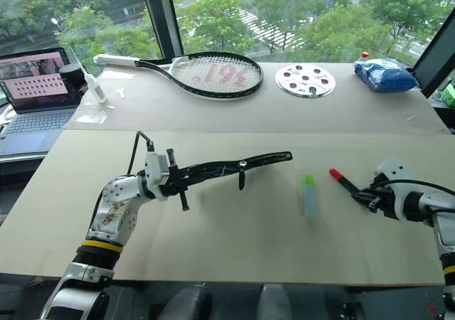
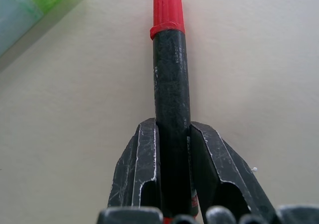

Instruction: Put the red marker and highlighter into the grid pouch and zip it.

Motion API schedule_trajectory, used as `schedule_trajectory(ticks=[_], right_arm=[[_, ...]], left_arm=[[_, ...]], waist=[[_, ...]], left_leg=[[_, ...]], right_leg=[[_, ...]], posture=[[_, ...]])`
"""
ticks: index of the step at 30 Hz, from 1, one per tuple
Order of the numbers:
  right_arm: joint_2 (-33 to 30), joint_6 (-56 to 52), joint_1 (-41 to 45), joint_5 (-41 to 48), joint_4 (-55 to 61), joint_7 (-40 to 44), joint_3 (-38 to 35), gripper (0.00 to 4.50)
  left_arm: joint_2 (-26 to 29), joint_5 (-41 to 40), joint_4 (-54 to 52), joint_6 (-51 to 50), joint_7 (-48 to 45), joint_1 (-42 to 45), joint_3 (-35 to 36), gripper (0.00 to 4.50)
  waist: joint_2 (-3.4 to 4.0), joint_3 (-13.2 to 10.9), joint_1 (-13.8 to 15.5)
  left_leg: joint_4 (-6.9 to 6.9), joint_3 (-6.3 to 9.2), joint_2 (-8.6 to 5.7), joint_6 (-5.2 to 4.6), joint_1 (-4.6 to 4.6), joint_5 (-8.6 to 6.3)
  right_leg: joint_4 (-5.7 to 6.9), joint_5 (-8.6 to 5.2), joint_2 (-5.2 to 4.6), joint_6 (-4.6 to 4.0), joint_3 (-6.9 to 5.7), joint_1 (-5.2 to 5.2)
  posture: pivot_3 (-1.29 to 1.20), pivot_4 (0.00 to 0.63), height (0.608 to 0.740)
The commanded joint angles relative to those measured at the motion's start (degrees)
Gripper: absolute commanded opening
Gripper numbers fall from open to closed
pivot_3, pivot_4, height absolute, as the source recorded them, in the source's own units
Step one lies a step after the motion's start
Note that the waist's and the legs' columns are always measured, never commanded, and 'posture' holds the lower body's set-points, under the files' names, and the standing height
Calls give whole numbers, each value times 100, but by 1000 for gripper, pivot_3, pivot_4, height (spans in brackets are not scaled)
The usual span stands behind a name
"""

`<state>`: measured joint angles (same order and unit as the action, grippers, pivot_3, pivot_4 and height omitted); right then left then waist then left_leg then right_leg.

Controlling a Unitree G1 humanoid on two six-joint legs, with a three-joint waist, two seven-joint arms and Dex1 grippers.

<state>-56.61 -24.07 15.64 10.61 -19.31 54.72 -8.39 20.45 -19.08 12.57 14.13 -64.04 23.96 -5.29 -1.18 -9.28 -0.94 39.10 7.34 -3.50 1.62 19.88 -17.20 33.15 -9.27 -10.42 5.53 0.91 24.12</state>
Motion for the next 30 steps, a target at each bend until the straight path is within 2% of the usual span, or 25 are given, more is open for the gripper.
schedule_trajectory(ticks=[1, 5, 11, 15, 21, 30], right_arm=[[-432, -8, 501, 93, 1138, 13, -287, 497], [-904, -42, 875, 284, 2601, 480, -194, 497], [-1520, -34, 772, 340, 4188, 1129, 195, 497], [-1692, 186, 533, -132, 4335, 1084, 501, 497], [-1430, 303, 708, -599, 4243, 854, 968, 497], [-1186, 426, 892, -689, 4112, 923, 1029, 497]], left_arm=[[23, 148, 126, 284, -95, 5, -72, 0], [30, 258, 253, 476, -163, 29, -139, 0], [-15, 217, 158, 380, -79, 110, -133, 0], [-21, 186, 74, 320, -34, 105, -122, 0], [-18, 173, 6, 270, -19, 98, -146, 0], [-58, 208, 95, 357, -52, 79, -163, 0]], waist=[[14, 0, -14], [21, -3, -13], [17, -5, 55], [17, -5, 49], [17, -5, -1], [17, -5, 16]], left_leg=[[-2, -2, 1, 1, 2, 1], [-6, -2, 1, 1, 8, 1], [0, 2, 5, -3, 21, -2], [3, 1, 4, -4, 27, -2], [2, 0, 5, -2, 27, -1], [2, 0, 4, -2, 28, -1]], right_leg=[[1, 0, 1, 0, 3, 8], [-1, 0, 1, 0, 3, 13], [0, 0, 1, 3, -7, 10], [0, 3, 1, 7, -7, 11], [-1, 3, 2, 6, -6, 18], [-1, 3, 2, 5, -6, 18]], posture=[[0, 150, 740], [0, 150, 740], [0, 150, 740], [0, 150, 740], [0, 150, 740], [0, 150, 740]])
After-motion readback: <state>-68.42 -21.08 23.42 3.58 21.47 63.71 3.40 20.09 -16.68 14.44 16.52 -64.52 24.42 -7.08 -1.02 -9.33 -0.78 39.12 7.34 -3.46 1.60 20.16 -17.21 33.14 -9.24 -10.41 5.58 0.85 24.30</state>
